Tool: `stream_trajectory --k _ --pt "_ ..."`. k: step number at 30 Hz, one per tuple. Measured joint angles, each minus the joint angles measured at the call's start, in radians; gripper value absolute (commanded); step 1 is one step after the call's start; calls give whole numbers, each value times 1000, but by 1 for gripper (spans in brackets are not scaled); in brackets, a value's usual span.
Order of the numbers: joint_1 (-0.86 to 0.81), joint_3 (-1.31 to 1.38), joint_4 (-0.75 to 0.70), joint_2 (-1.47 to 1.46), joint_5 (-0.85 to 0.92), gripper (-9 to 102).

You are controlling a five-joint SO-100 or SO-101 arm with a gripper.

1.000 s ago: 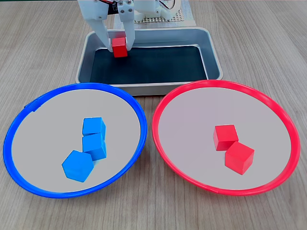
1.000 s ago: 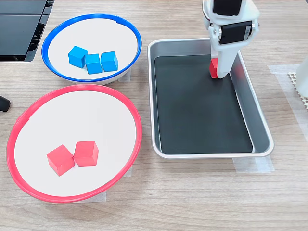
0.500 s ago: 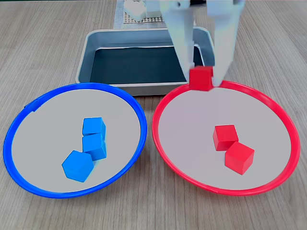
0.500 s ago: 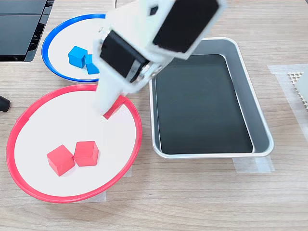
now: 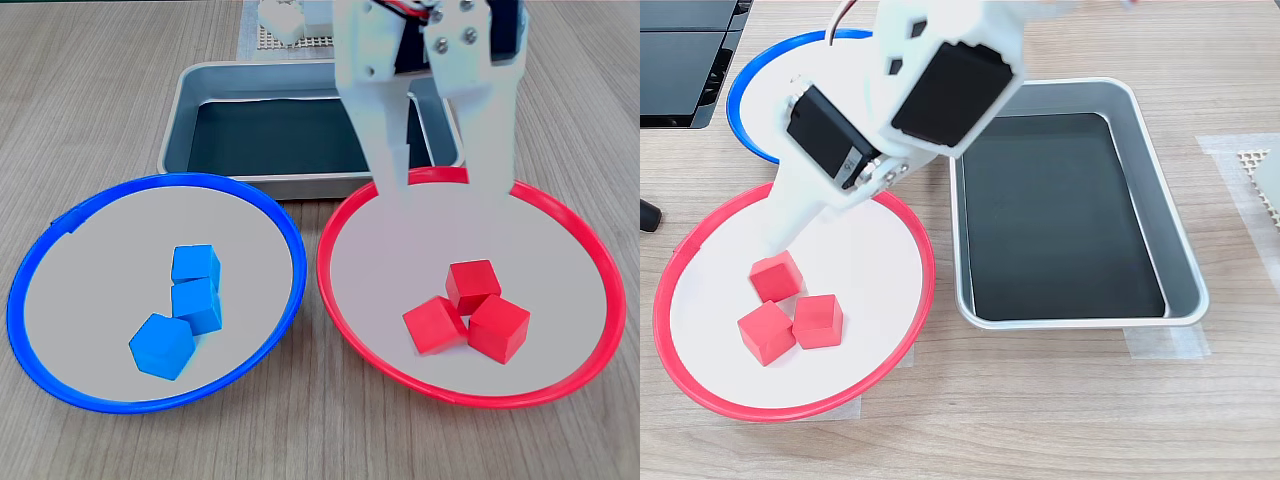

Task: Move six blocks tray to matching dishes

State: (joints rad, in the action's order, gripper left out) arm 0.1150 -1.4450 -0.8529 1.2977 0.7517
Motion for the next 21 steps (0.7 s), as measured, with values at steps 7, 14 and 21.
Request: stream_trajectory --k 7,14,21 --pt "-77 -362 195 360 -301 0" --pt "-141 -1146 420 1152 -617 -1" --pt "-164 -1509 55 1761 -738 0"
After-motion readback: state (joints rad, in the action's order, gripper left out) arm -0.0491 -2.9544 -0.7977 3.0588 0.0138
